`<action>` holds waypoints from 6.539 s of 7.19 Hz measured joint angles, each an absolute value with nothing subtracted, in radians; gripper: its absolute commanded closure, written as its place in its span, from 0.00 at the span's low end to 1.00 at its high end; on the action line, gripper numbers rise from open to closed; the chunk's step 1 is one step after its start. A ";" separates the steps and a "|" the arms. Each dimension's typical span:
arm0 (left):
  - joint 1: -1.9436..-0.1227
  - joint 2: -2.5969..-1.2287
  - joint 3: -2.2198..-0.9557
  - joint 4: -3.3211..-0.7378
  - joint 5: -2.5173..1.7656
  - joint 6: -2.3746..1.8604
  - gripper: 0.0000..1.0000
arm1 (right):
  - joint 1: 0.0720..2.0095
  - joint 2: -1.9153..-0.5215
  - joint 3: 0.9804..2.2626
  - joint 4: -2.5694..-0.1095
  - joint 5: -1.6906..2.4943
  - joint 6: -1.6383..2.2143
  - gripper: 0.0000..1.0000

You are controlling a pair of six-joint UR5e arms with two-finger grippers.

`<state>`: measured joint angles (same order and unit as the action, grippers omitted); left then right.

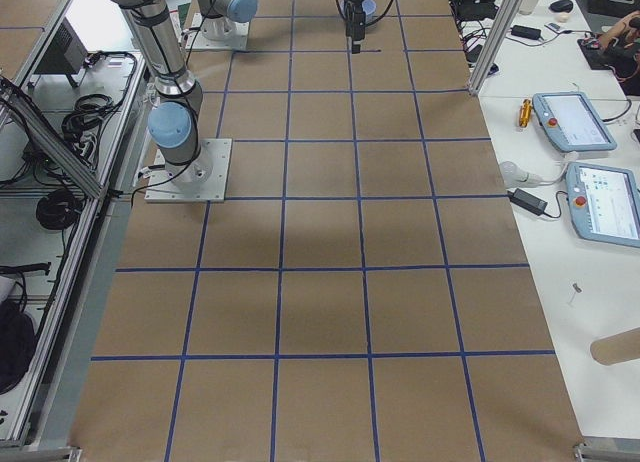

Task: Stack green bowl on blue bowl
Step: 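Lower the left gripper onto the pale green bowl rim and close, then lift the pale green bowl with the left gripper toward the blue bowl, then lower the green bowl into the light blue bowl with the left gripper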

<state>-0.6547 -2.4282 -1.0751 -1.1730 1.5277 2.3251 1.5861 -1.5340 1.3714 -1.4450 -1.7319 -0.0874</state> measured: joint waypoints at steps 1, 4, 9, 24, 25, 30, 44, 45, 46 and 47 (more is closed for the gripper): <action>-0.655 -2.428 -1.076 -1.164 1.518 2.325 0.43 | 1.586 -1.534 1.371 -1.445 -1.732 -0.087 0.00; -0.655 -2.428 -1.077 -1.156 1.513 2.324 0.72 | 1.586 -1.534 1.371 -1.445 -1.732 -0.087 0.00; -0.658 -2.427 -1.077 -1.154 1.512 2.313 0.96 | 1.586 -1.534 1.371 -1.445 -1.732 -0.087 0.00; -0.665 -2.409 -1.085 -1.137 1.511 2.322 1.00 | 1.586 -1.534 1.371 -1.445 -1.732 -0.087 0.00; -0.671 -2.395 -1.089 -1.137 1.511 2.325 1.00 | 1.586 -1.534 1.371 -1.445 -1.732 -0.087 0.00; -0.761 -2.156 -1.312 -1.139 1.519 2.303 1.00 | 1.586 -1.534 1.371 -1.445 -1.732 -0.087 0.00; -1.163 -1.667 -2.048 -0.896 1.520 1.987 0.00 | 1.586 -1.534 1.371 -1.445 -1.732 -0.087 0.00; -1.164 -1.673 -2.055 -0.891 1.520 1.986 0.00 | 1.586 -1.534 1.371 -1.445 -1.732 -0.087 0.00; -1.164 -1.676 -2.056 -0.889 1.522 1.984 0.00 | 1.586 -1.534 1.371 -1.445 -1.732 -0.087 0.00; -1.165 -1.677 -2.051 -0.888 1.524 1.977 0.00 | 1.586 -1.534 1.371 -1.445 -1.732 -0.087 0.00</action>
<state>-1.1647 -1.6774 -2.0511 -0.8884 1.5235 1.9770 1.5861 -1.5340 1.3714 -1.4450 -1.7319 -0.0874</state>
